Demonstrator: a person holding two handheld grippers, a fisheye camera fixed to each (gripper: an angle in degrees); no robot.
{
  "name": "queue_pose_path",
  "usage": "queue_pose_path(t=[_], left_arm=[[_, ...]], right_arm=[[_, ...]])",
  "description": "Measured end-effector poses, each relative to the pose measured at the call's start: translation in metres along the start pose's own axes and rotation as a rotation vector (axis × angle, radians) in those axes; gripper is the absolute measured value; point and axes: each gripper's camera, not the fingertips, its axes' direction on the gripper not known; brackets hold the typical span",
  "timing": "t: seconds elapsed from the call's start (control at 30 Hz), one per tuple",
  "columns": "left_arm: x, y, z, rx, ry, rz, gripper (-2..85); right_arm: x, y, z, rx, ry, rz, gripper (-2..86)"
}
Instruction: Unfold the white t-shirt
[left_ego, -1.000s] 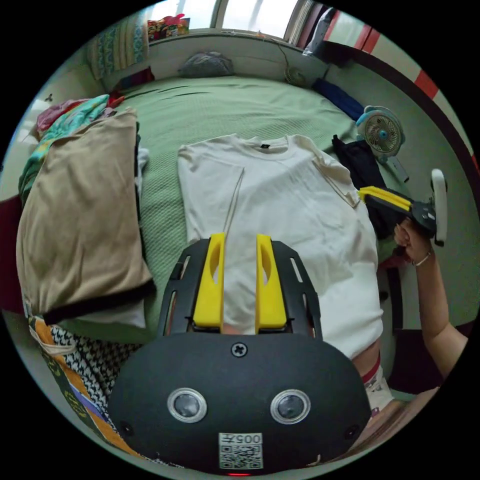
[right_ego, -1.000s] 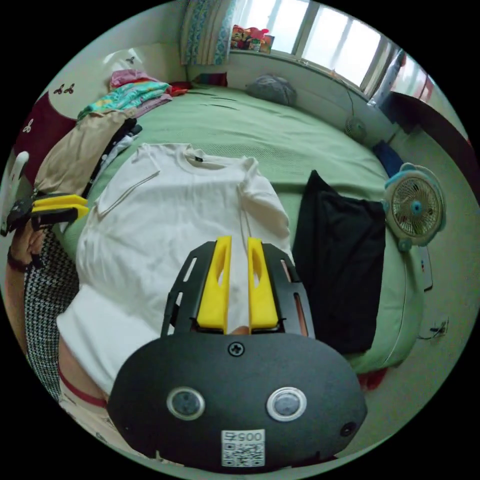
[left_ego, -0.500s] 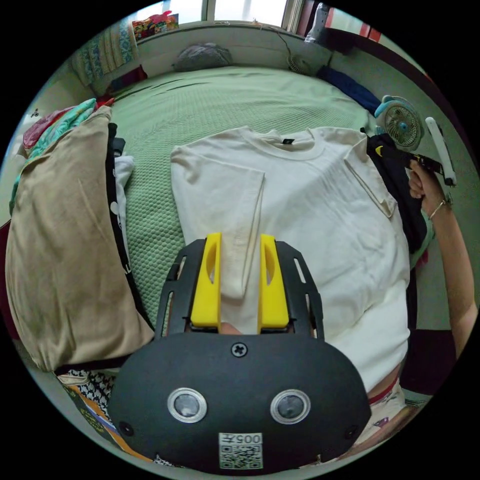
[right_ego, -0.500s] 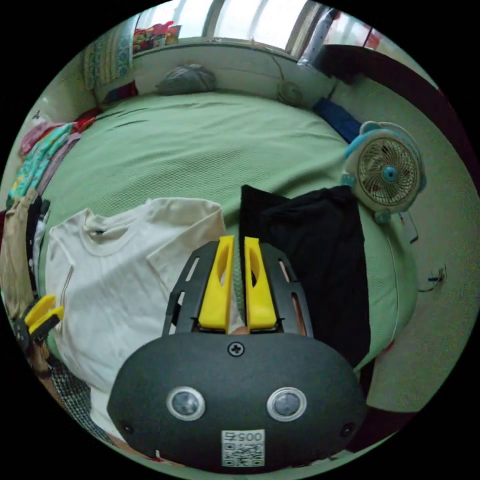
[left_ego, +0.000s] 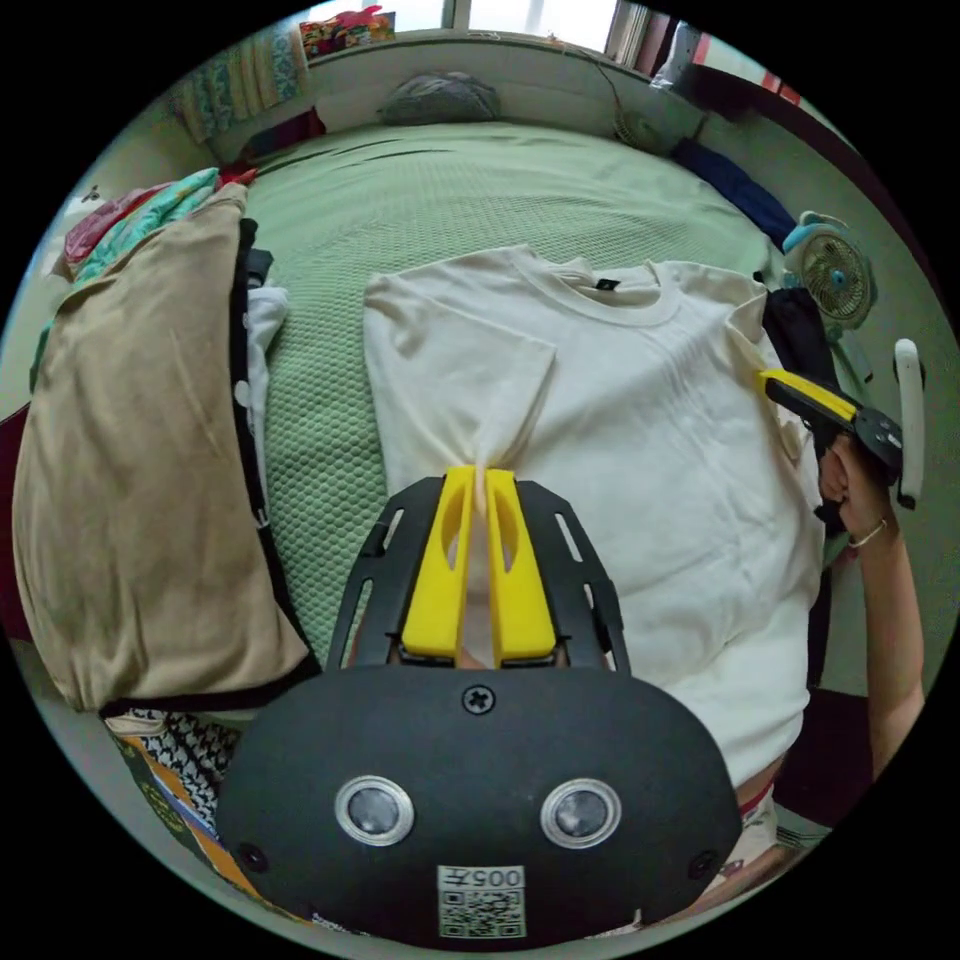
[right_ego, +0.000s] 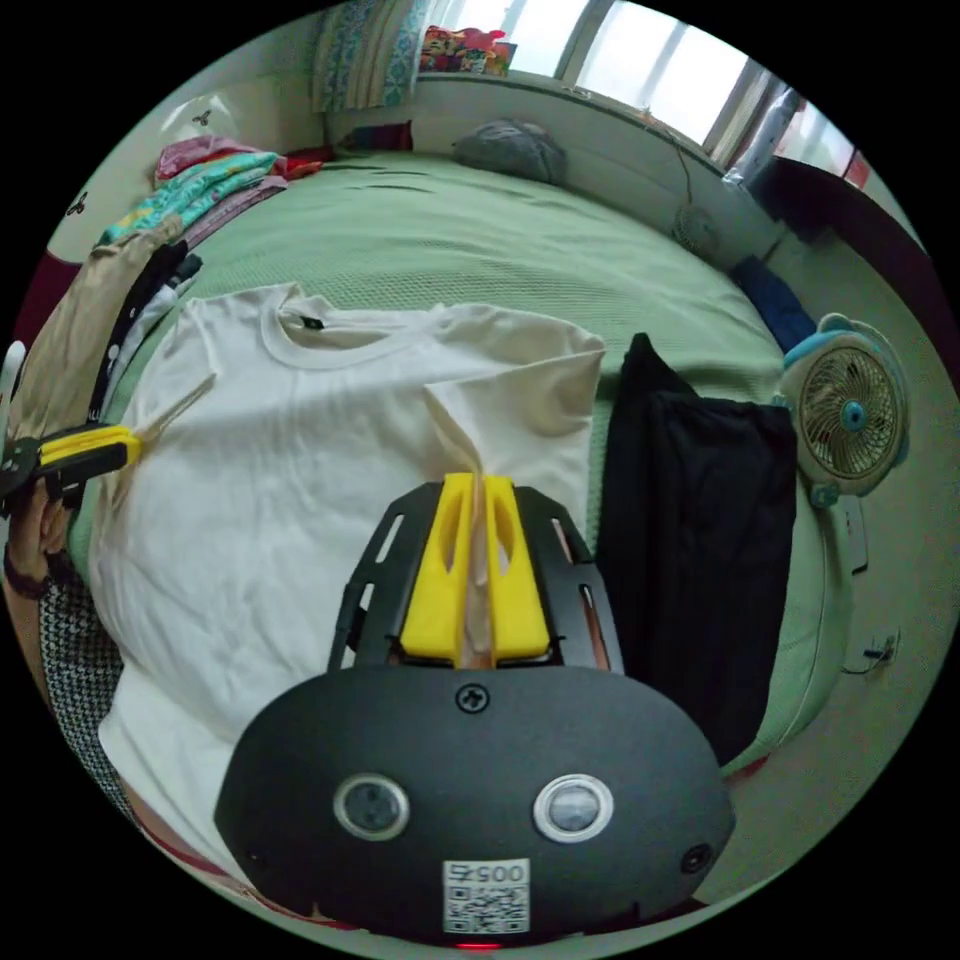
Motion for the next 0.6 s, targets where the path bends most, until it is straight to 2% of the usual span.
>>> queue_pose_path(t=[0.17, 0.4, 0.5, 0.6], left_arm=[[-0.013, 0.007, -0.026, 0.082, -0.029, -0.059, 2.7], [-0.077, 0.041, -0.05, 0.165, -0.034, -0.357, 0.3], [-0.094, 0.062, -0.051, 0.175, -0.025, -0.446, -0.4], [-0.091, 0.079, -0.051, 0.193, 0.003, -0.442, -0.6]], right_arm=[[0.028, -0.004, -0.027, 0.052, 0.017, 0.006, -0.6], [0.16, 0.016, -0.051, 0.062, -0.085, 0.38, -0.9], [0.205, 0.043, -0.046, 0.028, -0.058, 0.538, -0.8], [0.212, 0.063, -0.047, 0.039, -0.109, 0.541, -0.4]])
